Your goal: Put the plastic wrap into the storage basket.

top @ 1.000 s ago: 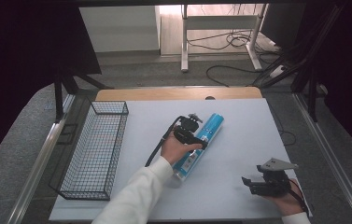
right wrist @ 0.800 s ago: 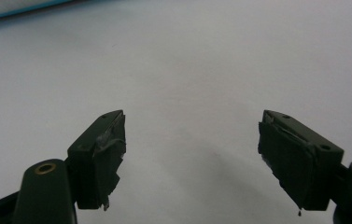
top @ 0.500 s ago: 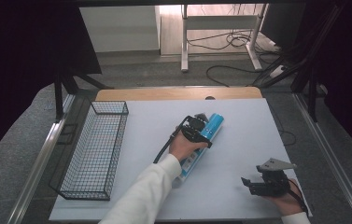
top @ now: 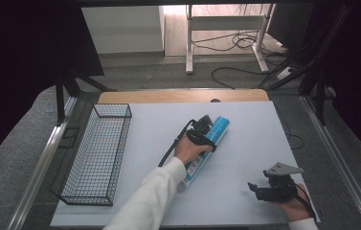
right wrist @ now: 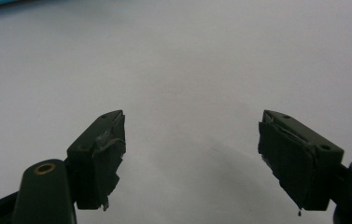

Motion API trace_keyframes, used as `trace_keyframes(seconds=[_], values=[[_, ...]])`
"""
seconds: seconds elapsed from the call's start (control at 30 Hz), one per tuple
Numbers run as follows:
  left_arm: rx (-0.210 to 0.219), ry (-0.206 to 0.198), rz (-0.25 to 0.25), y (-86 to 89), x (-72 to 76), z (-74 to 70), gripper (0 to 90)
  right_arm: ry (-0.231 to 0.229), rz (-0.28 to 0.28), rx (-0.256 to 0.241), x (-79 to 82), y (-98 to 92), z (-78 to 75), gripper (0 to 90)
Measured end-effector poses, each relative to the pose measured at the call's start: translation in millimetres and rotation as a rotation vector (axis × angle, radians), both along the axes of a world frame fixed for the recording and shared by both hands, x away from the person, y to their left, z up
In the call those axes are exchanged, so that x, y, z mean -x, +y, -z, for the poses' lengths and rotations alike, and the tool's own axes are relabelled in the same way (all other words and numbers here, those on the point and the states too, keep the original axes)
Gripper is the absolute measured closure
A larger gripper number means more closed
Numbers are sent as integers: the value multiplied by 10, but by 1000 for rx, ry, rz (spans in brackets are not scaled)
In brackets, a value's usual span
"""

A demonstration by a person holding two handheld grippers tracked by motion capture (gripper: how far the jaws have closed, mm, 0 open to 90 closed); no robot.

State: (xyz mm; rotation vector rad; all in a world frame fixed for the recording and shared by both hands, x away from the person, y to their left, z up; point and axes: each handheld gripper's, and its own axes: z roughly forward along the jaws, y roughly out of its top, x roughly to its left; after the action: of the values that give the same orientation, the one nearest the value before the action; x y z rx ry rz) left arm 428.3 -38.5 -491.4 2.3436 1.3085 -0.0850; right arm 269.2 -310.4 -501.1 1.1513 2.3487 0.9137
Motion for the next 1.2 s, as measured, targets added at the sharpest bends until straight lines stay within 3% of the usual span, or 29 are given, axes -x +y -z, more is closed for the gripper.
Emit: trace_keyframes(seconds=[0.23, 0.4, 0.63, 0.87, 1.2], values=[[-18, 30, 8, 46, -26, -27, 316, -4, 4, -2, -6, -13, -2, 235], [-30, 24, 4, 172, -29, -94, 317, -6, 5, -1, -5, -13, -4, 235], [-27, 13, -2, 385, 12, -275, 318, -6, 1, 0, -5, 4, -5, 235], [-18, 16, 42, 501, 62, -536, 318, -5, 2, 4, -4, 24, -10, 235], [-25, -1, 18, 751, 75, -703, 318, -9, 8, -1, 1, 19, -19, 235]])
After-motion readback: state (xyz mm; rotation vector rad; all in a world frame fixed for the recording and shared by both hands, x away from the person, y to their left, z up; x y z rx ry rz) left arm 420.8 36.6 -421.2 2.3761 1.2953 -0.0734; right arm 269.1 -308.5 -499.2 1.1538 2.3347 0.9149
